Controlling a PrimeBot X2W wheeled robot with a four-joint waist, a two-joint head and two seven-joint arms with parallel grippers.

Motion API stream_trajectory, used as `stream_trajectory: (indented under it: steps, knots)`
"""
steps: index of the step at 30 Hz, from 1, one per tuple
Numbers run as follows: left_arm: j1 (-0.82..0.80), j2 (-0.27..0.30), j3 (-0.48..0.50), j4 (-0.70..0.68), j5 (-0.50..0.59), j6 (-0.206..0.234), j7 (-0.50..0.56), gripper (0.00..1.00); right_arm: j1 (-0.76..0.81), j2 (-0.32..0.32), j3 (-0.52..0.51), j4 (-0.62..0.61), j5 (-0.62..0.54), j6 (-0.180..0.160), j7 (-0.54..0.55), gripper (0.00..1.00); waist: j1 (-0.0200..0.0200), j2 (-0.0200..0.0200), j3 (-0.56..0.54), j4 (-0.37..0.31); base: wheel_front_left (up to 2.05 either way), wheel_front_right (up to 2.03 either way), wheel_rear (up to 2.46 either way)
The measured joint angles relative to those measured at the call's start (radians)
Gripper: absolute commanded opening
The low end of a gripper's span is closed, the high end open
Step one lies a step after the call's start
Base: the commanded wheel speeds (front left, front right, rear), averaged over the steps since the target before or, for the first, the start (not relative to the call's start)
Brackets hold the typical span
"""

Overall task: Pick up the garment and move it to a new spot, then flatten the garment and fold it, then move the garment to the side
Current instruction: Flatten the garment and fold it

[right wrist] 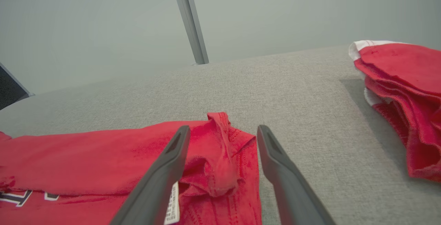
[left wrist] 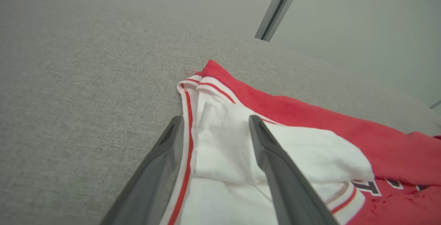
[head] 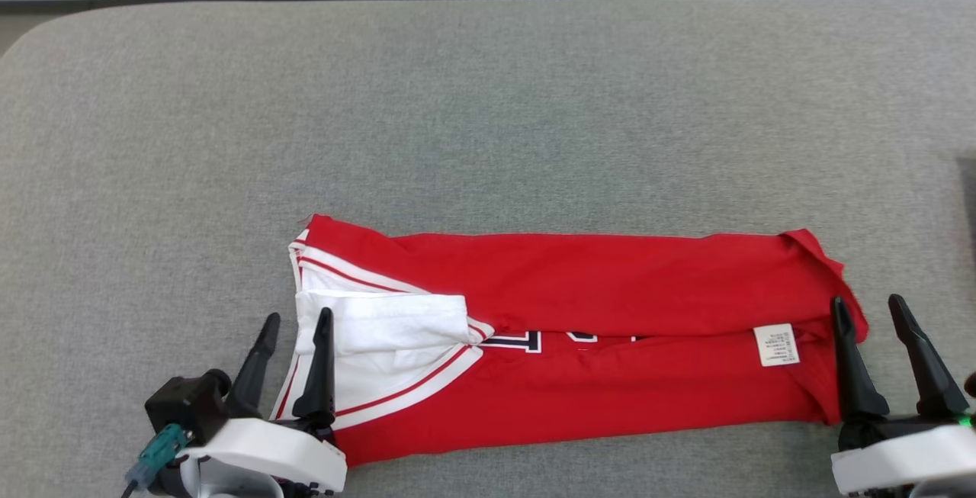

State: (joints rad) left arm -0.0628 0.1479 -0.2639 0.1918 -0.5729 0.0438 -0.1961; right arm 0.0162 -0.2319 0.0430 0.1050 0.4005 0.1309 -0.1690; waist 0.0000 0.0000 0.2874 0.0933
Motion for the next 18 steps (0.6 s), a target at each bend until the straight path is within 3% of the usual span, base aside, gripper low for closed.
stream_trajectory:
  steps: [10,18]
  knots:
    - [0.016,0.025,0.062,-0.143,0.117,0.043,-0.063,1.00,0.048,0.057,-0.049,-0.210,-0.133,0.000,0.042,1.00,0.0000,0.0001,-0.071,-0.040,0.00,0.00,0.00]
    - [0.079,0.034,0.073,-0.193,0.182,0.054,-0.065,1.00,0.093,0.076,-0.038,-0.244,-0.155,0.000,0.090,1.00,0.0000,0.0000,-0.147,-0.060,0.00,0.00,0.00]
